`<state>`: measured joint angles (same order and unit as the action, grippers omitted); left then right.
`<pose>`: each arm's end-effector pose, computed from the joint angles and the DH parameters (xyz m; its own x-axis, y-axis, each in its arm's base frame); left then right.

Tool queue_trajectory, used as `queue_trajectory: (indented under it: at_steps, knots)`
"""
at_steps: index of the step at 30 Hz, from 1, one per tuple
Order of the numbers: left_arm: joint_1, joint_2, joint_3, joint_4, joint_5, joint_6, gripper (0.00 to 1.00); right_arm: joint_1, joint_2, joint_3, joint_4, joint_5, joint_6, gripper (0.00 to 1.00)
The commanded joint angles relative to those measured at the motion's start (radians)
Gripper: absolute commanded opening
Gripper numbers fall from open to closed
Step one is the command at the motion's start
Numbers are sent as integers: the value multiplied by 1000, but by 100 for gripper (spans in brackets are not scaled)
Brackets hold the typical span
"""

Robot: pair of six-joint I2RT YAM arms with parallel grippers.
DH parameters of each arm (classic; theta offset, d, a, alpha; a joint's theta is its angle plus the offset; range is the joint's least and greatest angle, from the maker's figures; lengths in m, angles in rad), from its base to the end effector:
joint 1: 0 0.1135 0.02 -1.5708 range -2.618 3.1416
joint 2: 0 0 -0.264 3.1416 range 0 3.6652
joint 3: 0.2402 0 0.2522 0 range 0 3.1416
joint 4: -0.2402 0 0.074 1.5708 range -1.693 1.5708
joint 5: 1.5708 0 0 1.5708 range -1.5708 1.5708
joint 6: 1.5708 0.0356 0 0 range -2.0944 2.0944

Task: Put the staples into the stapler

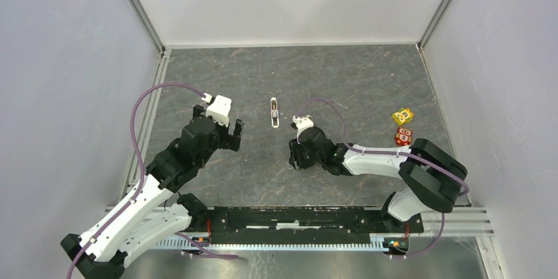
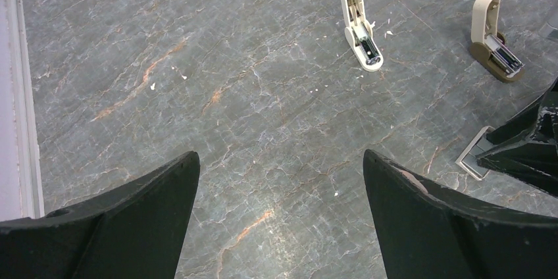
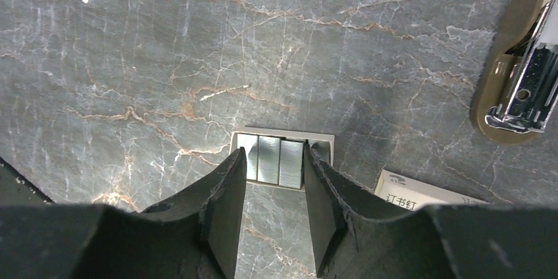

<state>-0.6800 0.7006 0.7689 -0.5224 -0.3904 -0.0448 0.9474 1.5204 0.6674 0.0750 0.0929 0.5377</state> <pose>0.1287 -0.0867 0.3134 -0.3549 0.2337 -0.9052 0.3000 0.9455 0.1265 0.1726 0.2343 0.1553 -0.7462 -0.1642 -0.6452 -0.4513 0.8372 0.3089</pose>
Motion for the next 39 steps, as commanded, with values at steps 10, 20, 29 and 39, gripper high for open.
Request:
queue_trajectory:
  at_steps: [10, 20, 29, 39]
  knots:
    - [2, 18, 11, 23, -3, -25, 100, -9, -123, -84, 228, -207, 95, 43]
    - [3, 34, 23, 8, -7, -67, 98, -8, -111, -11, 85, -58, -55, 42]
    - [4, 79, 55, -24, 155, -311, 70, -9, -39, 63, -5, -21, -135, 41]
    - [-32, 181, -160, 191, 497, -586, 13, -41, -18, 88, -14, -120, -174, 40]
